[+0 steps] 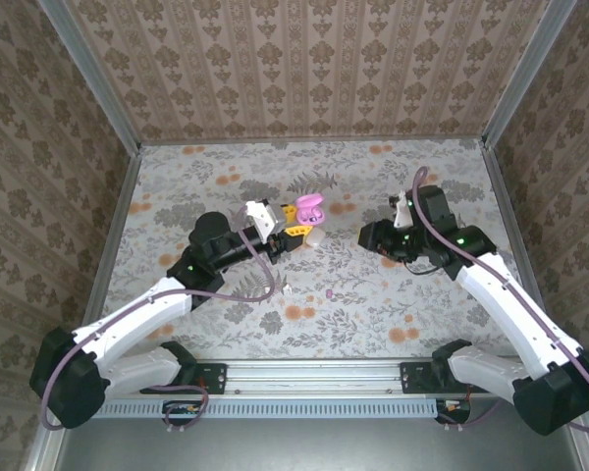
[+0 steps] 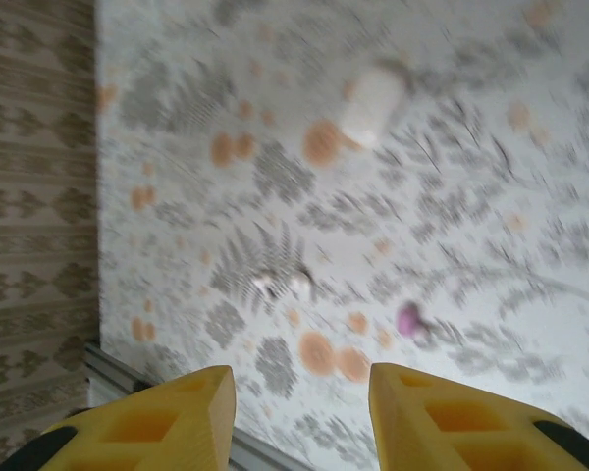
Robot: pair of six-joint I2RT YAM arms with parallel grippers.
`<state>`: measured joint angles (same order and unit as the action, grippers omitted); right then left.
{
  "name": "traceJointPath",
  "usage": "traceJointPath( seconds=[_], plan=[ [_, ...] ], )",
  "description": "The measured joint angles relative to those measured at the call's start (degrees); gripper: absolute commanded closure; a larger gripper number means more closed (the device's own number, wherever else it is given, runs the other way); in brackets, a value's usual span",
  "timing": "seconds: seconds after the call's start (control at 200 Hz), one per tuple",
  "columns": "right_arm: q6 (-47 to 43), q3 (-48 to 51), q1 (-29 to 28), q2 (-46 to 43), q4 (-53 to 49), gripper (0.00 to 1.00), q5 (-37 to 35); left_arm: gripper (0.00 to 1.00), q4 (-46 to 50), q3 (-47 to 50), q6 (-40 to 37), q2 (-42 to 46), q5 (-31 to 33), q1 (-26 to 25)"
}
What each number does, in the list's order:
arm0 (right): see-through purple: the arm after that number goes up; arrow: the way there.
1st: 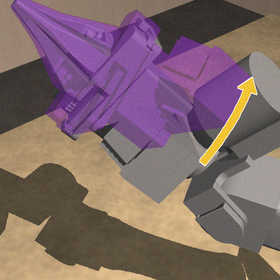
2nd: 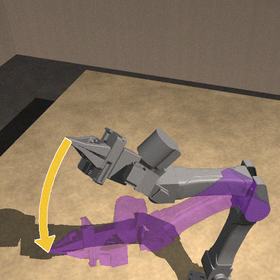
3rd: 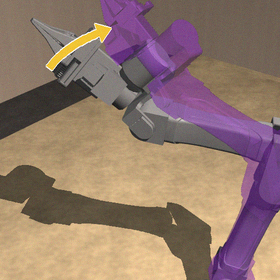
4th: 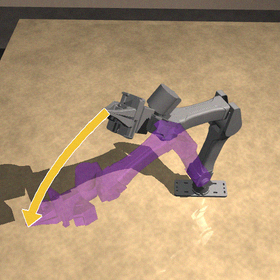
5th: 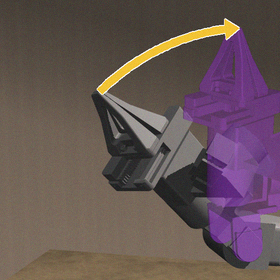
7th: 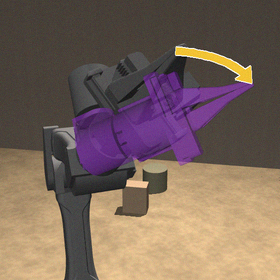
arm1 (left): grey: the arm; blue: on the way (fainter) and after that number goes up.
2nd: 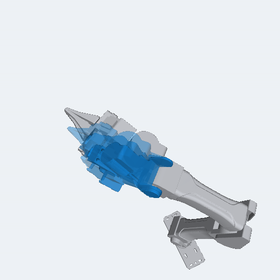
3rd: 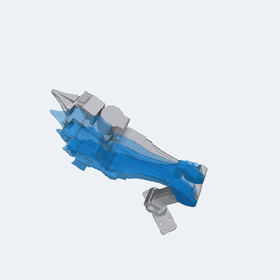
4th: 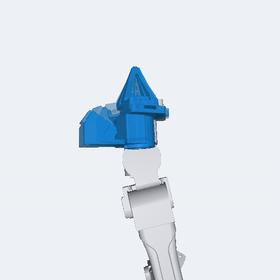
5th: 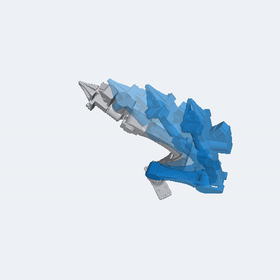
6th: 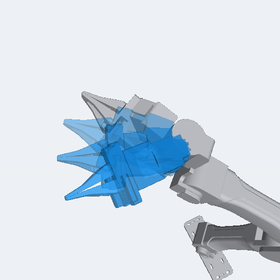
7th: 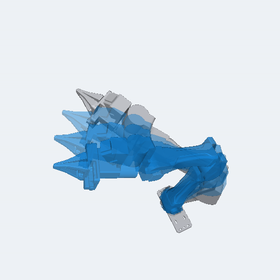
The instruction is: Insert wireless bluetooth earbuds into charging case
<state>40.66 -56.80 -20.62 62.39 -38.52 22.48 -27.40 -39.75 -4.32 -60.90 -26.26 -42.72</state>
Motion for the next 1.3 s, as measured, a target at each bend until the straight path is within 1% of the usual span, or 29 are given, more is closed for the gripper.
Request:
traceJointPath(
  seconds=[0.1,0.2,0.435,0.51,0.835,1.07,1.3],
  plan=[
    [1.68,4.0,-0.92,2.03,-0.92,0.61,0.07,0.7,0.31,0.24,-0.02,1.88,1.07,0.0],
    [3.08,6.67,-4.02,4.79,-0.94,0.62,0.07,0.7,1.01,0.79,-0.07,3.78,2.21,0.0],
    [2.99,6.16,-11.61,14.64,-0.55,0.63,-1.51,0.7,2.16,0.9,-0.48,6.12,4.02,0.0],
    [2.62,5.05,-13.0,17.81,-0.55,0.66,-2.64,0.7,2.16,0.9,-0.46,6.8,4.94,0.0],
    [-0.04,0.28,-15.43,27.58,-0.52,0.66,-5.07,0.7,2.1,2.64,-0.46,8.59,9.79,0.0],
    [-0.42,-2.71,-17.22,33.29,0.35,0.66,-6.05,0.7,2.05,2.62,-0.46,8.2,10.05,0.0],
    [-0.46,-4.83,-18.25,36.76,0.94,0.66,-6.84,0.7,2.05,2.64,-0.46,7.52,10.05,0.0]
  ],
)
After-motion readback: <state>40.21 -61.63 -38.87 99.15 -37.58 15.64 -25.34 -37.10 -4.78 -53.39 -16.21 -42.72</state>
